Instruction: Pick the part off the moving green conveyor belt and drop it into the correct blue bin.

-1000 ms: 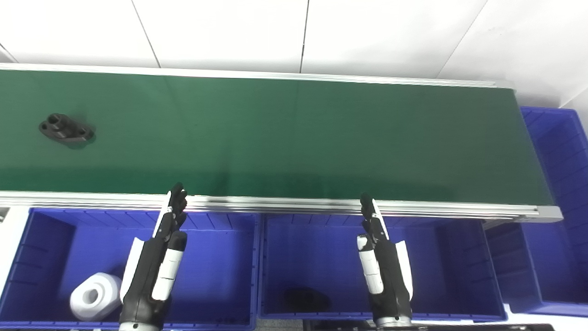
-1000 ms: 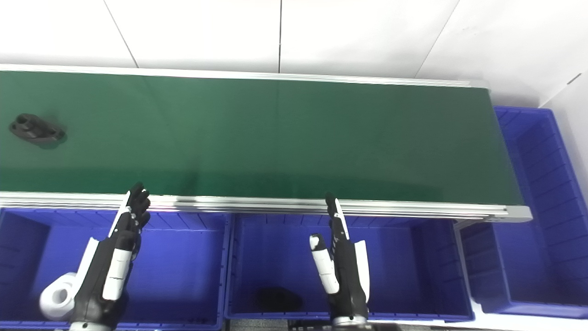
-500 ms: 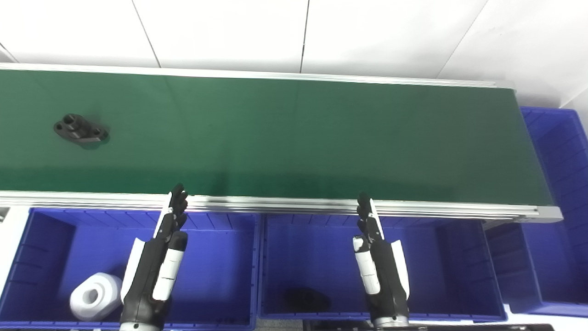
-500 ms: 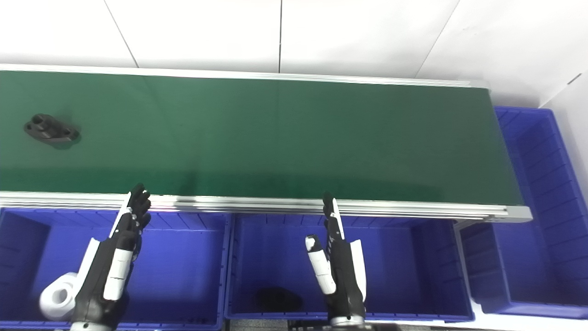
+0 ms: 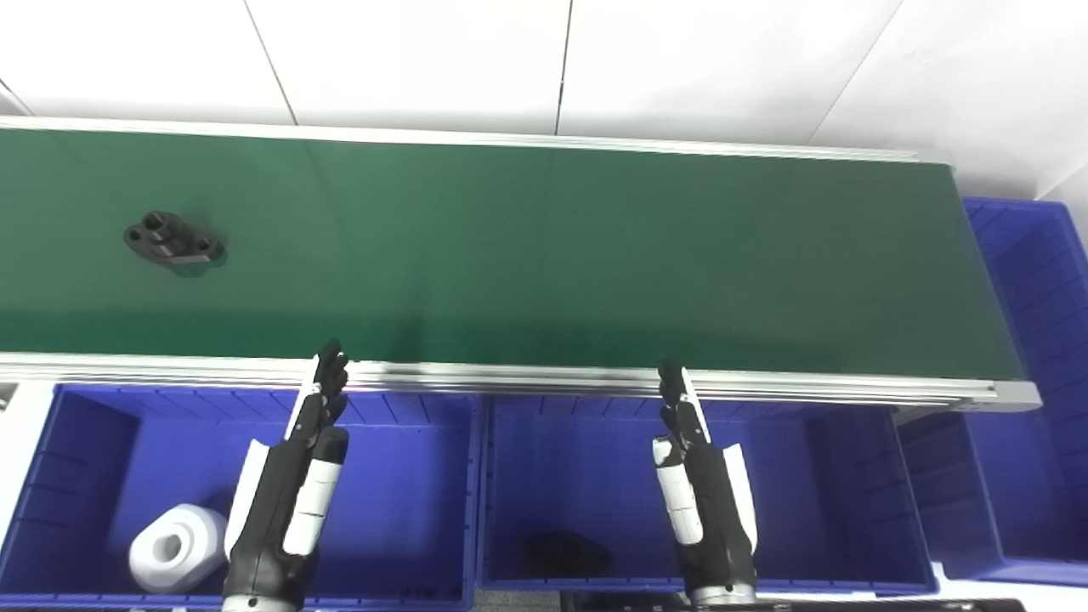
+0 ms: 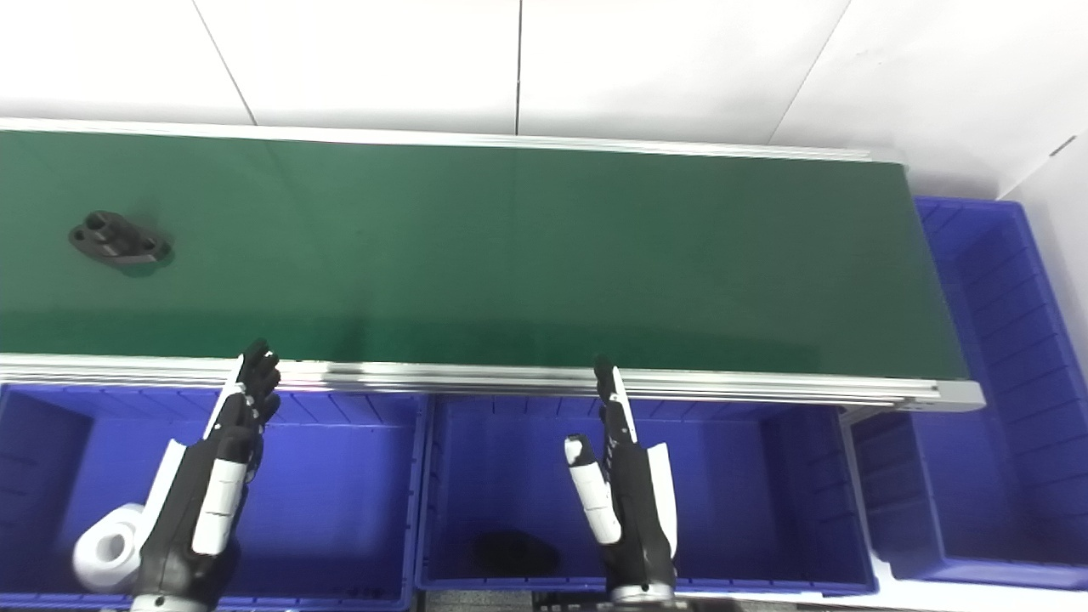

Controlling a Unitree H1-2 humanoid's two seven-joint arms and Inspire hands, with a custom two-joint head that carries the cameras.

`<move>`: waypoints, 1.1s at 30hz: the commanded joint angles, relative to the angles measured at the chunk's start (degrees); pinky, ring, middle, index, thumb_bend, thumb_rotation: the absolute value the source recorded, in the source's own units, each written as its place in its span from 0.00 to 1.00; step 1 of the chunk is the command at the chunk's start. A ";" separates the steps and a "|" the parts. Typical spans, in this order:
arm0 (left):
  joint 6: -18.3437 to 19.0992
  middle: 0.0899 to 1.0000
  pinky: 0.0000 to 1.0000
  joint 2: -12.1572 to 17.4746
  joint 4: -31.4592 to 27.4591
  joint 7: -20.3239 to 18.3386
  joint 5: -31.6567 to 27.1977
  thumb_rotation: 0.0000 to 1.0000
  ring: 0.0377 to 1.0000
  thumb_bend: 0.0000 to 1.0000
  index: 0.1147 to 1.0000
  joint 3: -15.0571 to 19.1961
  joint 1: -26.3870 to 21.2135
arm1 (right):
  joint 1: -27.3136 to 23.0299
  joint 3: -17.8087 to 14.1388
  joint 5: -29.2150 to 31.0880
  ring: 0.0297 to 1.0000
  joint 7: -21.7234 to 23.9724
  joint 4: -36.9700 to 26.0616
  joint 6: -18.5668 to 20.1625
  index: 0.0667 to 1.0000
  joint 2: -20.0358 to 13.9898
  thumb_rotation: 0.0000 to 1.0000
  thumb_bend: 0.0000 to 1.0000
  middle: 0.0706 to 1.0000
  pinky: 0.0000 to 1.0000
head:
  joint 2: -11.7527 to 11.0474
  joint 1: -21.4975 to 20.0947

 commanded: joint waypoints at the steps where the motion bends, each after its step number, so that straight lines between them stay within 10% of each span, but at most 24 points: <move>1: -2.45 1.00 1.00 0.18 -1.74 0.42 0.15 1.00 1.00 0.63 1.00 0.00 -0.22 | 2.28 8.38 -1.08 1.00 0.39 0.87 -4.06 0.99 9.39 1.00 0.86 0.98 1.00 | 0.09 0.01; 33: -2.96 1.00 1.00 0.73 -0.86 0.15 0.55 1.00 1.00 0.65 1.00 -0.60 0.04 | 2.27 7.85 -0.48 0.99 0.23 2.49 -5.88 0.98 8.88 1.00 0.86 0.98 1.00 | -2.39 0.86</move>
